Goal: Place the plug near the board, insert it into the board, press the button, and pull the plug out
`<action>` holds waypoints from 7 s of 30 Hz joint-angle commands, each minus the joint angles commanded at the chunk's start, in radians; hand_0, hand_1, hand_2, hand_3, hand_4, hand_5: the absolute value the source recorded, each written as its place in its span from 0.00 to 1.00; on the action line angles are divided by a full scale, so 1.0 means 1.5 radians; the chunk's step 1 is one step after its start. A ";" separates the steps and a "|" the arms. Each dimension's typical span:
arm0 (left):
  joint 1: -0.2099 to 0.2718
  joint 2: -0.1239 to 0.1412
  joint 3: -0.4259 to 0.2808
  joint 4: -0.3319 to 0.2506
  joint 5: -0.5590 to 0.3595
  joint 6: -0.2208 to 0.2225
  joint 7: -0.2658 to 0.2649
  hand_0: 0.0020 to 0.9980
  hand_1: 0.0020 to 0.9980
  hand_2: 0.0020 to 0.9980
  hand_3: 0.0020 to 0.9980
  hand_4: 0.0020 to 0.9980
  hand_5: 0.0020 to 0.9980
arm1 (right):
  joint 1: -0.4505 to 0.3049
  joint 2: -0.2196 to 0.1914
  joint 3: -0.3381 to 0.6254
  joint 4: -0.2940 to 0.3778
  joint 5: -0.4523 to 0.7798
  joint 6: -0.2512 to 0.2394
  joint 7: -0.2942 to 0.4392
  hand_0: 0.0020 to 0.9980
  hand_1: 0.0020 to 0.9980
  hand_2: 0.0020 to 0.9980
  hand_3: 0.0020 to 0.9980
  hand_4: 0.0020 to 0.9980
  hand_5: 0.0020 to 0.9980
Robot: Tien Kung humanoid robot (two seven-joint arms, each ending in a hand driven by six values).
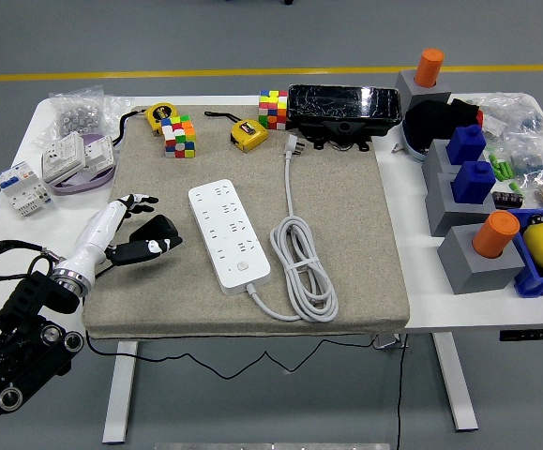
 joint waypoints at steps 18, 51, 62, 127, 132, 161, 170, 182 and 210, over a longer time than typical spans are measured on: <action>-0.038 -0.012 0.034 0.061 -0.039 -0.001 -0.017 0.50 0.53 0.50 0.55 0.84 0.26 | 0.001 -0.001 -0.003 0.002 0.001 0.000 0.001 0.58 0.67 0.69 0.62 0.98 0.52; -0.065 -0.009 0.063 0.075 -0.040 0.031 -0.060 0.34 0.34 0.38 0.50 0.58 0.01 | 0.006 -0.006 -0.012 0.004 0.002 0.000 0.001 0.58 0.67 0.69 0.62 0.98 0.52; -0.063 -0.010 0.060 0.076 -0.044 0.017 -0.064 0.40 0.44 0.48 0.54 0.81 0.12 | 0.005 -0.004 -0.007 0.004 0.002 -0.001 0.001 0.58 0.67 0.69 0.62 0.98 0.52; -0.068 0.000 0.071 0.027 -0.042 0.048 -0.085 0.30 0.34 0.38 0.52 0.63 0.00 | 0.004 -0.006 -0.009 0.008 0.002 0.000 0.001 0.58 0.67 0.68 0.62 0.98 0.52; -0.075 -0.005 0.090 0.020 -0.043 0.047 -0.082 0.30 0.34 0.38 0.52 0.63 0.00 | 0.004 -0.005 -0.010 0.007 0.003 0.000 0.001 0.58 0.67 0.69 0.62 0.98 0.52; -0.102 -0.025 0.157 0.063 -0.033 0.083 -0.077 0.32 0.34 0.38 0.52 0.64 0.00 | 0.005 -0.006 -0.014 0.009 0.005 0.001 0.001 0.58 0.67 0.69 0.62 0.98 0.52; -0.096 -0.023 0.158 0.071 -0.020 0.084 -0.076 0.32 0.34 0.38 0.52 0.64 0.00 | 0.005 -0.007 -0.013 0.009 0.004 0.000 0.001 0.58 0.67 0.68 0.62 0.98 0.52; -0.097 -0.021 0.160 0.072 -0.010 0.078 -0.077 0.32 0.35 0.40 0.53 0.64 0.00 | 0.006 -0.007 -0.013 0.010 0.004 0.000 0.001 0.58 0.67 0.68 0.62 0.98 0.52; -0.090 -0.018 0.150 0.060 -0.026 0.060 -0.084 0.57 0.72 0.69 0.71 1.00 0.37 | 0.005 -0.007 -0.014 0.011 0.004 0.002 0.002 0.58 0.67 0.69 0.62 0.98 0.52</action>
